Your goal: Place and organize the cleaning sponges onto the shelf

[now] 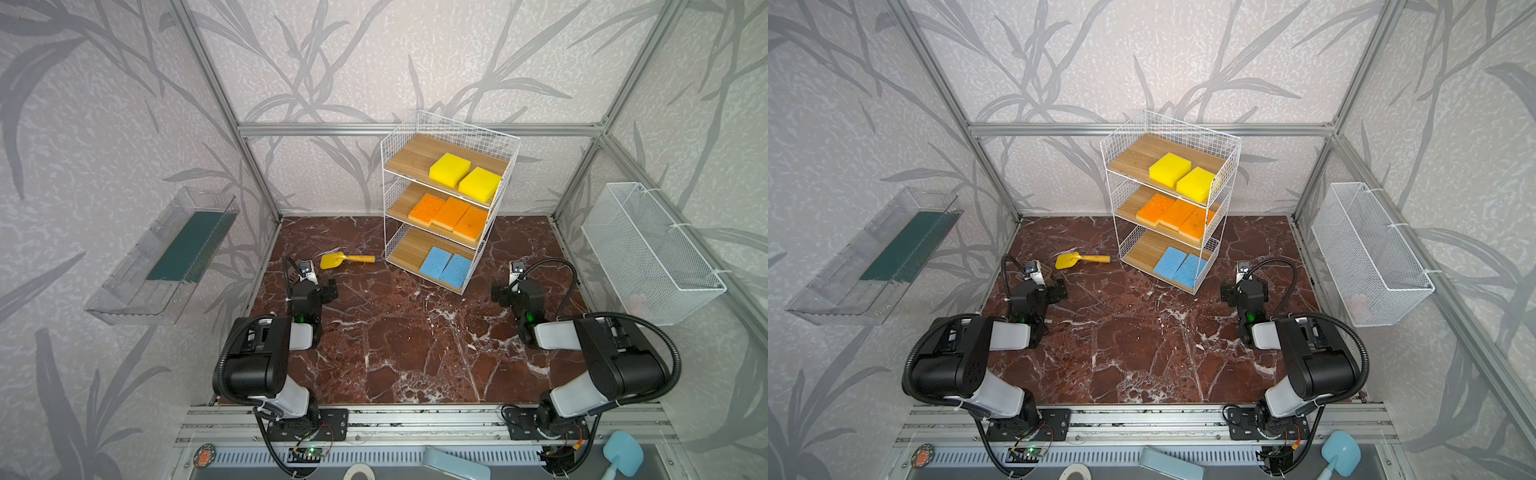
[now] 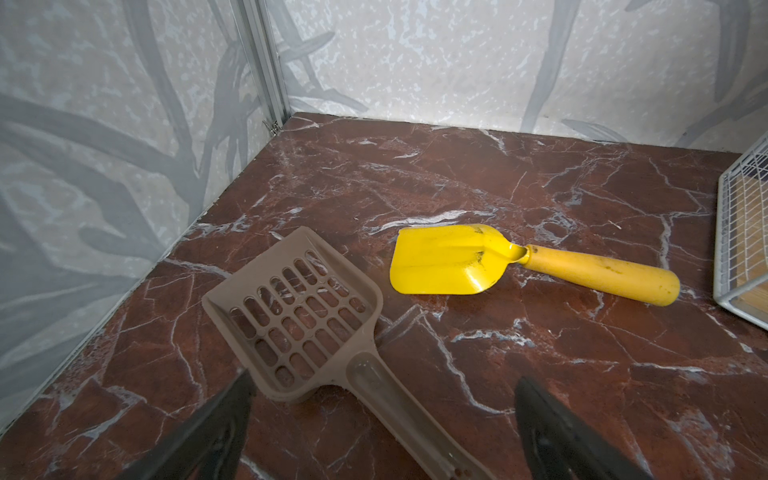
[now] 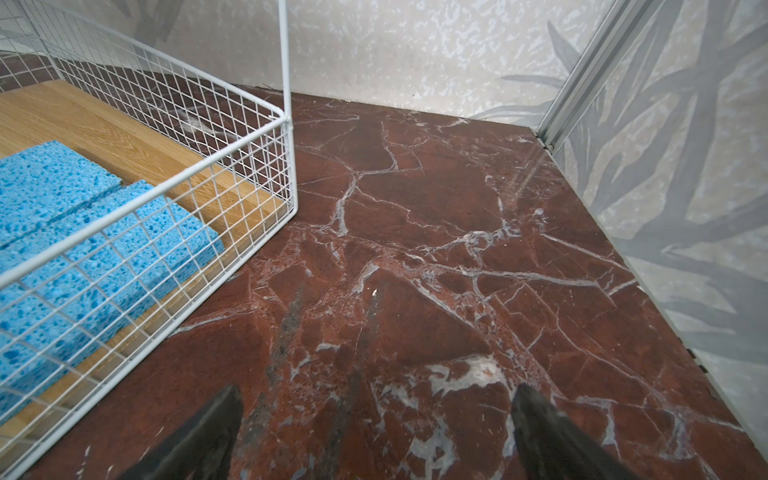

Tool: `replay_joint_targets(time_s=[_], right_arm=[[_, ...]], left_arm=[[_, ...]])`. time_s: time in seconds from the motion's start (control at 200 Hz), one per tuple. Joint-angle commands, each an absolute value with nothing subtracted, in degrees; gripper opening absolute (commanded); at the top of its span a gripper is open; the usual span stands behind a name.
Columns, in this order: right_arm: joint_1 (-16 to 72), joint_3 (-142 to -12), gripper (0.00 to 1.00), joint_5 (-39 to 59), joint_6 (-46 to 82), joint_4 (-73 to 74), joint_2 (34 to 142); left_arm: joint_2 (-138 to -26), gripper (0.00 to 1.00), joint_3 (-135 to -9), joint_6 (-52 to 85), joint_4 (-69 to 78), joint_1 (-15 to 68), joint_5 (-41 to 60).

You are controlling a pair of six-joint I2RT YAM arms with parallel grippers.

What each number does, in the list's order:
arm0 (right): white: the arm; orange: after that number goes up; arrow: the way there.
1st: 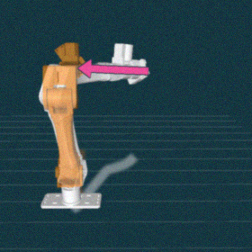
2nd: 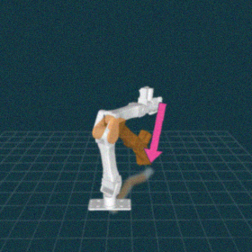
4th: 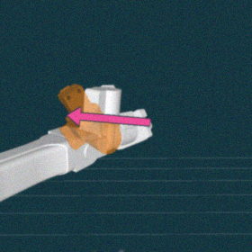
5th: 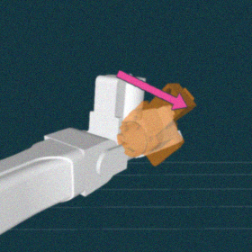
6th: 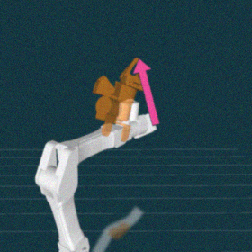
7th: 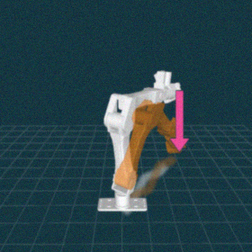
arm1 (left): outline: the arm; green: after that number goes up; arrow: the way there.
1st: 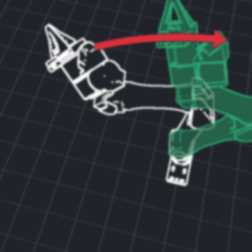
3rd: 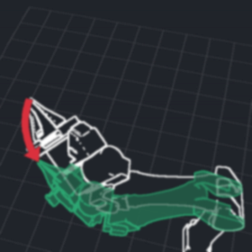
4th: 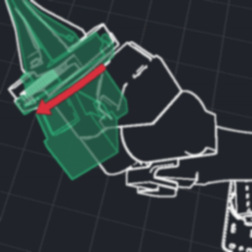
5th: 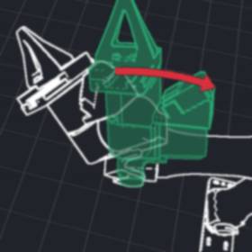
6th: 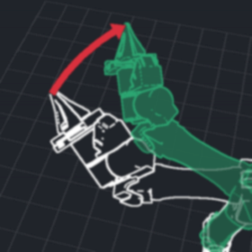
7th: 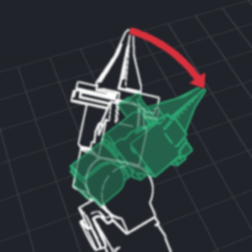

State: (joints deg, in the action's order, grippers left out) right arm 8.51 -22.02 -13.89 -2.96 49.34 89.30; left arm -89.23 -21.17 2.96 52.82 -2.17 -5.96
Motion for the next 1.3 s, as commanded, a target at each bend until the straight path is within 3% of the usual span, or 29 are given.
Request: replay_joint_targets(time_s=[0.0,0.09,0.165,0.235,0.315,0.46,0.565,0.7,0.795,0.93,1.055,1.189,1.294], right_arm=[[8.4,-22.5,0.99,-14.1,-2.4,50.0,88.5],[8.3,-20.1,0.99,-12.6,-2.9,53.2,87.5],[8.3,-13.1,0.99,-10.1,-4.0,66.3,87.4],[8.3,-10.0,0.99,-10.0,-4.2,75.0,90.0],[8.4,-12.6,0.99,-9.7,-4.7,74.2,92.4],[8.1,-23.7,0.99,-10.1,-3.6,45.9,87.3],[7.6,-21.7,0.99,-9.5,-3.7,55.9,91.0],[7.5,-23.4,0.99,-9.2,-3.3,47.5,88.0],[7.6,-21.7,0.99,-8.9,-3.5,51.7,88.4],[7.6,-11.7,0.99,-7.3,-4.2,68.7,87.7],[7.6,-14.0,0.99,-7.6,-4.6,71.7,92.1],[7.2,-24.6,0.99,-5.8,-4.5,44.1,87.4],[5.6,-22.0,0.99,-2.6,-3.9,55.0,90.8]], left_arm=[[-89.2,0.99,-20.2,1.7,56.0,-1.9,-6.1],[-89.8,0.99,-13.4,3.3,68.8,-1.9,-9.6],[-92.4,0.99,-8.7,7.2,81.2,-2.0,-16.3],[-91.4,0.99,-10.9,6.5,76.4,-1.9,-16.1],[-91.0,0.99,-11.8,6.1,74.3,-1.9,-15.3],[-89.8,0.99,-16.0,5.8,65.0,-1.8,-15.0],[-89.6,0.99,-21.1,2.7,54.8,-1.3,-10.2],[-89.6,0.99,-21.0,2.3,55.3,-1.4,-9.1],[-89.6,0.99,-19.6,2.4,57.3,-1.4,-9.2],[-92.3,0.99,-8.4,7.1,81.3,-1.5,-16.9],[-91.0,0.99,-13.1,6.0,72.0,-1.7,-16.3],[-89.7,0.99,-19.7,4.7,57.9,-1.6,-14.3],[-89.8,0.99,-20.2,3.9,57.1,-1.0,-14.5]])
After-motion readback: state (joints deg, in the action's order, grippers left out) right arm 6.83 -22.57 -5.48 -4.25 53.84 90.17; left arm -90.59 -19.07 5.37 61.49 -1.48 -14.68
